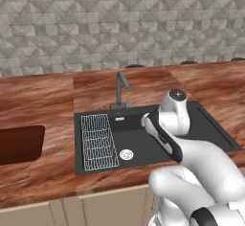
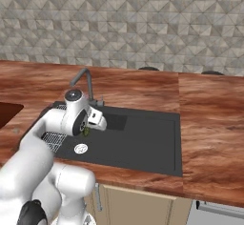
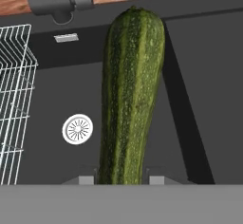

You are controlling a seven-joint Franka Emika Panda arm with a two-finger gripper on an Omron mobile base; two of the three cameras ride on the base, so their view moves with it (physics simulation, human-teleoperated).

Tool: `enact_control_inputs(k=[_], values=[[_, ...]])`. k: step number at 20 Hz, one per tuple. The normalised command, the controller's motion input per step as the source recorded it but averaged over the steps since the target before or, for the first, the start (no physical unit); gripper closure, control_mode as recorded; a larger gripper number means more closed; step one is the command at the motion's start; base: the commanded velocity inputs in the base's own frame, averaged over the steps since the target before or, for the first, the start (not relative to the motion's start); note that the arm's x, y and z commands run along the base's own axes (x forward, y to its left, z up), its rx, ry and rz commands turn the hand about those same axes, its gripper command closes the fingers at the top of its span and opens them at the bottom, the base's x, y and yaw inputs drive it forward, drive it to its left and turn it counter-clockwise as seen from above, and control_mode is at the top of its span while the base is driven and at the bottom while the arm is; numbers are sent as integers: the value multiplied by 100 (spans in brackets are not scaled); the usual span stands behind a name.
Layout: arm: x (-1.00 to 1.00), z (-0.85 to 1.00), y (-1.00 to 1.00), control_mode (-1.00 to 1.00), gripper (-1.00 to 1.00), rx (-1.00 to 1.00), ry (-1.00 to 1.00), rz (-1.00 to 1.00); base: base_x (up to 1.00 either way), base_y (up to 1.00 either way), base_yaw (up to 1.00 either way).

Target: Pick up all produce items and place them in the sink. Turn on the sink faucet to wash them. Then turn the sink off and put them in the tray.

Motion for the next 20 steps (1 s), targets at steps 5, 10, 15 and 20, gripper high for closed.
enact_control_inputs(k=[5, 10, 15, 20], values=[[-28, 26, 27, -100, 100, 0, 0, 6, 0, 0, 0], [-25, 19, 38, -100, 100, 0, 0, 11, 0, 0, 0], [-18, 17, 60, -100, 100, -2, 1, 8, 0, 0, 0], [-4, 22, 67, -100, 100, -2, 4, 8, 0, 0, 0]])
